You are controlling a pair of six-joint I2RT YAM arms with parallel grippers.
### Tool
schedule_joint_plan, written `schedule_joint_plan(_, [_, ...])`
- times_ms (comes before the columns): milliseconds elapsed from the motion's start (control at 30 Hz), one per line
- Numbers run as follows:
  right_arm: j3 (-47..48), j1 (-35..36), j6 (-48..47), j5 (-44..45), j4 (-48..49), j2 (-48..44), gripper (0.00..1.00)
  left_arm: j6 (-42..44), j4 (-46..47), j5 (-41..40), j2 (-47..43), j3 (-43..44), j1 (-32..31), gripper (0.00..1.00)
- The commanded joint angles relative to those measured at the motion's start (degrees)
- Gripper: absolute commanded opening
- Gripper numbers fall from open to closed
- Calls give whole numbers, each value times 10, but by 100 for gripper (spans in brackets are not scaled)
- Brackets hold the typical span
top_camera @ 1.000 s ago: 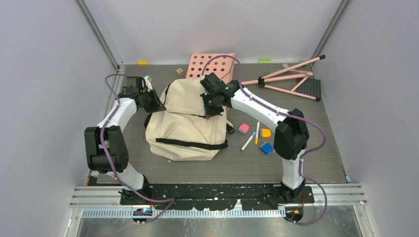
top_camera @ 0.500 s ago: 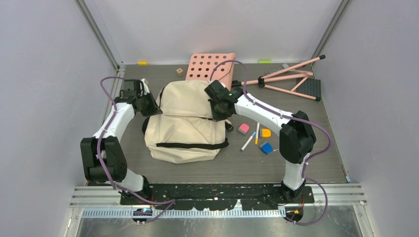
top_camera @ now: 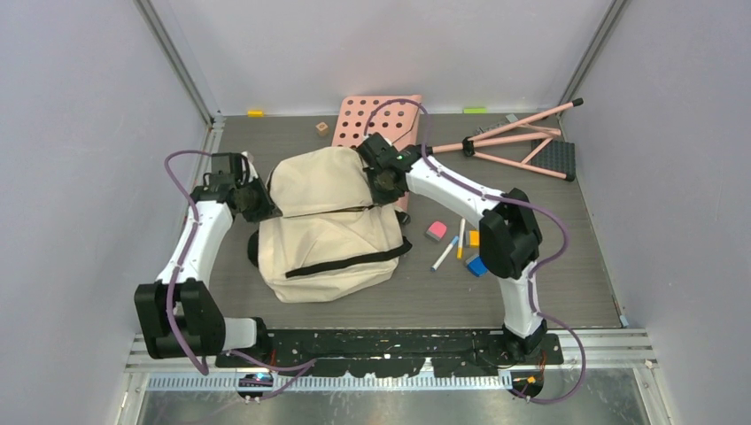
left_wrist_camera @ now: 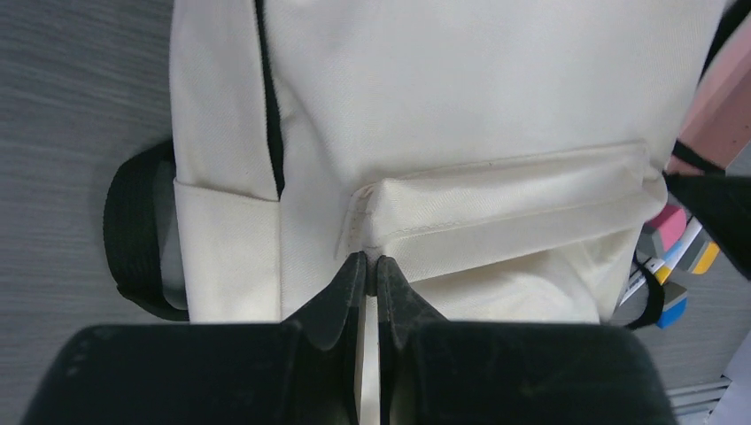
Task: Pack the student bag
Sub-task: Unzip the student bag at the center of the board.
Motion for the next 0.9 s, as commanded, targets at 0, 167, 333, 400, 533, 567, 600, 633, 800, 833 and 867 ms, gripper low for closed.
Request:
schedule_joint_plan(0, [102,-22,-44,43,-7,62,1,8,-92,-12,-58,-8,11,0])
schedule_joint_plan(167, [189,-26,-53,23,-7,122,1,19,-131,7,-89,-1,0,17])
schedule_joint_plan(333, [211,-27,-59,-16,-8,123,3,90,-120,32,-78,47,-19,53])
schedule_joint_plan(400, [206,-27,-58,-17,-11,107,17,125,-96,58,-48,73,-40,56])
schedule_joint_plan(533, [193,-29,-48,-19,-21,63,53,187,-74,90,32,139,-104,61])
schedule_joint_plan(567, [188,-30,-41,-18,-29,49,56,210,-74,96,53,154,-118,62])
schedule_joint_plan(600, [185,-30,-37,-17,-35,42,60,226,-76,101,74,169,-130,62])
schedule_joint_plan(633, [176,-31,-26,-13,-46,28,61,240,-79,106,93,183,-141,63])
schedule_joint_plan(800, [115,-36,21,13,-90,-25,66,271,-88,45,153,218,-169,65])
schedule_joint_plan(833, [95,-38,37,19,-96,-39,66,269,-87,33,158,216,-170,65])
schedule_joint_plan(867, [84,-39,44,21,-104,-46,67,266,-85,17,161,213,-171,65])
